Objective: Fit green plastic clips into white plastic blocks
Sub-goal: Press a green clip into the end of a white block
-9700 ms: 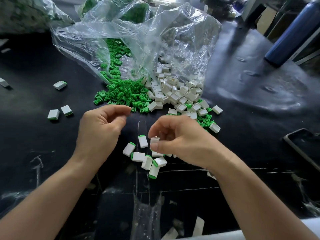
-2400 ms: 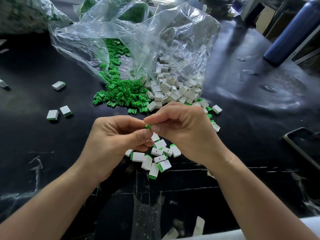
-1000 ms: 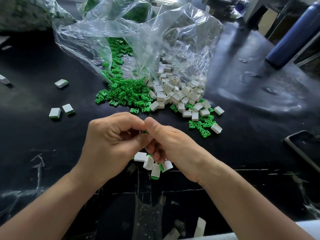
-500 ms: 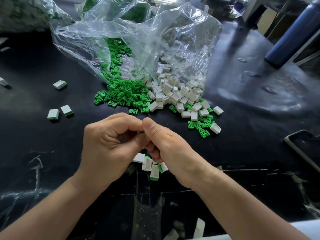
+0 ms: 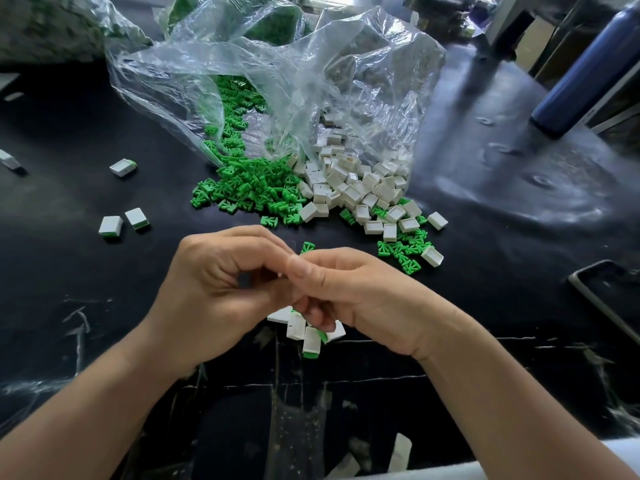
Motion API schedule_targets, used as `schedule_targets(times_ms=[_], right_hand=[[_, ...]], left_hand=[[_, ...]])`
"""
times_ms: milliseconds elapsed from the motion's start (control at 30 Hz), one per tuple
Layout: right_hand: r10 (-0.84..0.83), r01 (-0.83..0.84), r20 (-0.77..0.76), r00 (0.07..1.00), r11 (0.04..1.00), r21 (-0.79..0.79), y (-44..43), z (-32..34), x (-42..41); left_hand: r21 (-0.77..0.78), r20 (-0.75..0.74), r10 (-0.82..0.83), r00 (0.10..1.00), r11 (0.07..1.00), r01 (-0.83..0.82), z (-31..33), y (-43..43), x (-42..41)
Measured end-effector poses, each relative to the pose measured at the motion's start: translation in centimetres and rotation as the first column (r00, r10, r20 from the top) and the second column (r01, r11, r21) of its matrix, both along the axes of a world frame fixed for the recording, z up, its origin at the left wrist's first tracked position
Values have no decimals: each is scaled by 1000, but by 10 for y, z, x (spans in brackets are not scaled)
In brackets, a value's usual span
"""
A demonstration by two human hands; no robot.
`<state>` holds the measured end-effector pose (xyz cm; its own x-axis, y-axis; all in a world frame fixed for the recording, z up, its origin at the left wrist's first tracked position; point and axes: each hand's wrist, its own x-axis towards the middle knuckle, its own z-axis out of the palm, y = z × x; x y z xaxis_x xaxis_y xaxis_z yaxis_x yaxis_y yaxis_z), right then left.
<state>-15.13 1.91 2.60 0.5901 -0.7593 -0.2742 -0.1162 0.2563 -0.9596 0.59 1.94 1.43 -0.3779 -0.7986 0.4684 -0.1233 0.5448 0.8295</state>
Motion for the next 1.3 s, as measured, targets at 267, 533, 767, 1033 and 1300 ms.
schedule_targets(times_ms=[267,533,767,1033,1300], right_hand=[[-10,10,22,1000,1000,6,3,-3,6],[-128,124,-102,987,991,-43,7,-7,12],[-159,154,-106,982,987,-53,7,-6,13],[-69,60,83,994,992,109,5,-2,9],[6,-56,185,983,963,262,0,0,2]], left_hand=[[-65,91,5,996,998,0,0,-2,5],[-53,42,61,997,997,-59,-2,-2,3],[-61,42,82,996,995,-79,-4,-2,2],[-13,-24,31,999,999,-31,-5,-3,2],[179,-144,-7,990,983,33,-4,-2,1]])
